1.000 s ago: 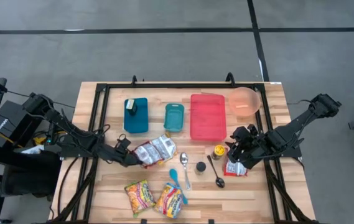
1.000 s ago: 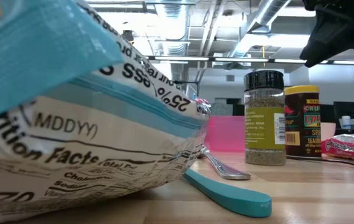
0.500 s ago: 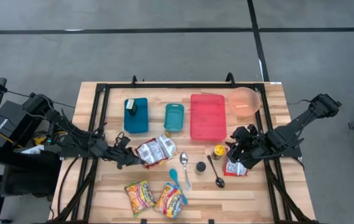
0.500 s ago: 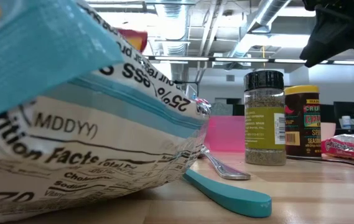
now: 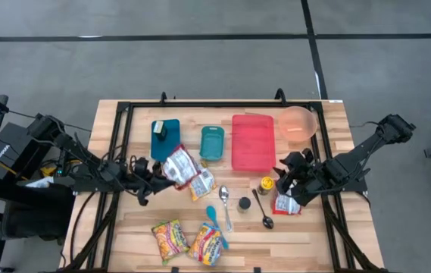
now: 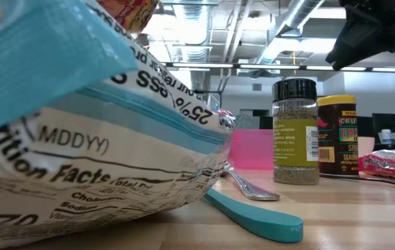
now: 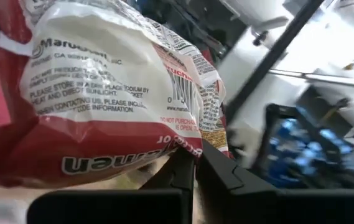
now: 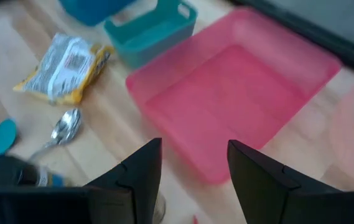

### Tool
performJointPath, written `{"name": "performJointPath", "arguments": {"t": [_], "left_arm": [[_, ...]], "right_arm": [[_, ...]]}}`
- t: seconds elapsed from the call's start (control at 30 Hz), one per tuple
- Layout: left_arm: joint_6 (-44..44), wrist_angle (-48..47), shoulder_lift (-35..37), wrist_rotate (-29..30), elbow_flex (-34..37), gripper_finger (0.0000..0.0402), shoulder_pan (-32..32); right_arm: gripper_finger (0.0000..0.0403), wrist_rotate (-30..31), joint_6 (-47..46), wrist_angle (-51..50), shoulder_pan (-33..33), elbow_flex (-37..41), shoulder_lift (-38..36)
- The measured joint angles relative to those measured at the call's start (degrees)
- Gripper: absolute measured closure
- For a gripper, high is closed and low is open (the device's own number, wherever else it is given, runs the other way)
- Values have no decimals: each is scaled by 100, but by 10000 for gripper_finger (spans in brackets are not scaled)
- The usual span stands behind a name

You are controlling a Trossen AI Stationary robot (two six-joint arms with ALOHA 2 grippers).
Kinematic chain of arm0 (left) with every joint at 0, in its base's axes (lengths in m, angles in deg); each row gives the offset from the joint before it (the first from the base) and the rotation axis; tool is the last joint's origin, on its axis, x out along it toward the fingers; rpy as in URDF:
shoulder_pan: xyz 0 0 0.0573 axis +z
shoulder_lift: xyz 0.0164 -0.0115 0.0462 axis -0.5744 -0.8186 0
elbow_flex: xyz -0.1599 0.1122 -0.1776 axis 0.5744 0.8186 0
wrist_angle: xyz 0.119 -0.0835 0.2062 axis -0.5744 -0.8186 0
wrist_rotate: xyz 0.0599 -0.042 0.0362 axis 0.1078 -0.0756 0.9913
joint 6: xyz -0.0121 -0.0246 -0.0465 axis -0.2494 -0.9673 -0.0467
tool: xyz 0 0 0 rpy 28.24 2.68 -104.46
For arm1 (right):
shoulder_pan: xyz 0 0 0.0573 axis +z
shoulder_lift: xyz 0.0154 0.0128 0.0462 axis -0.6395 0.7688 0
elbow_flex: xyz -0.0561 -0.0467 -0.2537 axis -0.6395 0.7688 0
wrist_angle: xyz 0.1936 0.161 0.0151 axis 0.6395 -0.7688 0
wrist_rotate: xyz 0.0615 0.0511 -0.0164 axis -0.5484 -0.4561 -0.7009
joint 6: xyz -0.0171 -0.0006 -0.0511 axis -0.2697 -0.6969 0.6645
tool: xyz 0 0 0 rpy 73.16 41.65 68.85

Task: Pick & Place Food Item
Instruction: Put the red noodle pack into the red bin

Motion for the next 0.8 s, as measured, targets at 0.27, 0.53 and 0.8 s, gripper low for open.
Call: {"name": "performJointPath", "arguments": {"t": [0.27, 0.53, 0.8], "left_arm": [[1736, 0, 0, 92, -369, 399, 930], [1728, -1320, 0, 0, -606, 399, 1974], [1517, -2603, -2, -308, -941, 399, 2400]], "right_arm": [[226, 762, 0, 338, -197, 0, 0], [226, 134, 592, 886, -1193, 0, 1], [226, -1427, 2823, 2791, -2550, 0, -1]]}}
